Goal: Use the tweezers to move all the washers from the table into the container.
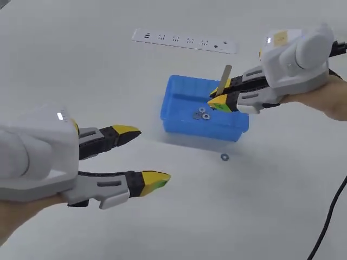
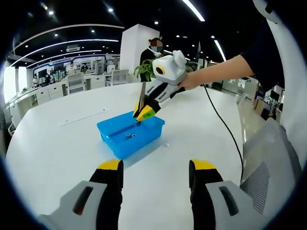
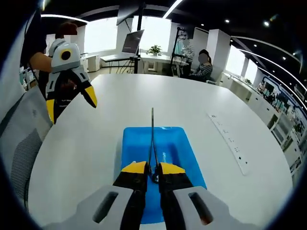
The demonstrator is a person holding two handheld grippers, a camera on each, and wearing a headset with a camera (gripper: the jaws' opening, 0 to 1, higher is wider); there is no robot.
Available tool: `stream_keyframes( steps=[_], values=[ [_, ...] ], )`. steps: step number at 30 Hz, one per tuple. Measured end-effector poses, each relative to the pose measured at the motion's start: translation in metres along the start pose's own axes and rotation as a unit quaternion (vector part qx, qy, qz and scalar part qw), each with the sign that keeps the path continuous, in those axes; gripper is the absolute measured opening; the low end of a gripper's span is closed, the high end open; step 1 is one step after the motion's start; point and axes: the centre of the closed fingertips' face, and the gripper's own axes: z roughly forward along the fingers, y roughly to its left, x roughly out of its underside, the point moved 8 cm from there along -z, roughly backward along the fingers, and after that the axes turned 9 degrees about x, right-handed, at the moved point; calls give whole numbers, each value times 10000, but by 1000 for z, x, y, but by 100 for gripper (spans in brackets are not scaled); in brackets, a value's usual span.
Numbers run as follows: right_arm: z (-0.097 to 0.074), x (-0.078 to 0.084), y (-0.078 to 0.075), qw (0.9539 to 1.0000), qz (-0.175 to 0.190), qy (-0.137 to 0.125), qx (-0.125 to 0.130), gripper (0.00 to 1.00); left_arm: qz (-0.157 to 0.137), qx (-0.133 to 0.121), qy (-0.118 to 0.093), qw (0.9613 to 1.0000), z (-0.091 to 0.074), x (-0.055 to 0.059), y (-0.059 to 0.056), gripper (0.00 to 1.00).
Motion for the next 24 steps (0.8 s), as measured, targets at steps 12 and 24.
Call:
stream_keyframes(
  steps=[12,24],
  values=[
    [10,2,4,9999,-1,5,-135,10,-52,-139,30,9999,-5,5,-3,59],
    [14,6,8,9998,42,62,-209,10,-72,-116,0,9999,-4,4,-4,59]
  ],
)
